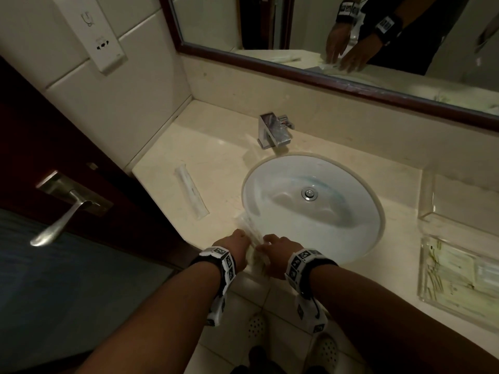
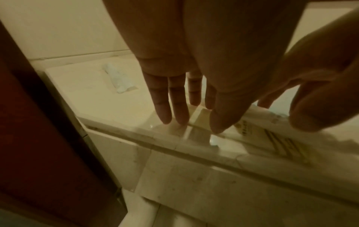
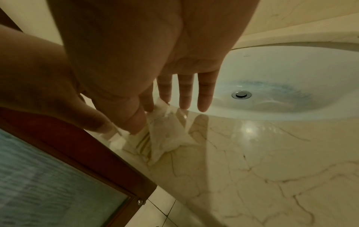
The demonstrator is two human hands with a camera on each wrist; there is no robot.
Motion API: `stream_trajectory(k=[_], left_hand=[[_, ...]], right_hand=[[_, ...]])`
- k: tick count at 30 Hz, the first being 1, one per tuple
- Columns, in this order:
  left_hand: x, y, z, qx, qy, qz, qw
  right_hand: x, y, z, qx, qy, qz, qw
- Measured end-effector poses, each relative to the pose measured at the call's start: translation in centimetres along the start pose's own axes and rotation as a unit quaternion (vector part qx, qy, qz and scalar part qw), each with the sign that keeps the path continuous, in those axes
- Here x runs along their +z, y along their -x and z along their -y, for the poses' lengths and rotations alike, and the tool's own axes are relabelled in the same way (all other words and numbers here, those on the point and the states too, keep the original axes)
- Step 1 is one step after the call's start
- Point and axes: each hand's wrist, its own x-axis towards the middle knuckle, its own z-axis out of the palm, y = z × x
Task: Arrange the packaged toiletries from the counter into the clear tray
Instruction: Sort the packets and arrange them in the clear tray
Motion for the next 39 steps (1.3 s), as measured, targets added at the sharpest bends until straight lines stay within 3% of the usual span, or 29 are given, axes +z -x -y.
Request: stream_trajectory(k=[11, 21, 29, 32, 39], left_hand=[[-0.5, 0.2, -1.0, -0.004, -0.073, 0.01, 0.997], [0.1, 0.6, 0.7, 0.019, -0.061, -0.015, 0.998], [-2.3, 1.3, 2.2, 0.003, -0.008, -0.024, 1.0], [-3.6, 1.3, 1.6, -0.009, -0.003, -0.04, 0.999], [-6.1, 0.8, -2.0, -0.008, 0.006, -0.061, 0.998]], right_hand=[[0.4, -0.7, -0.2, 0.005, -0.008, -0.01, 1.0], [0.6, -1.3, 0.0, 0.033, -0.015, -0.017, 0.999], [-1.2, -0.1, 0.6, 0.018, -0.006, -0.037, 0.999], [-2.7, 0.7, 0.7, 0.025, -0.028, -0.077, 0.996], [-4.2, 3.0, -1.7, 0.049, -0.014, -0.089, 0.995]])
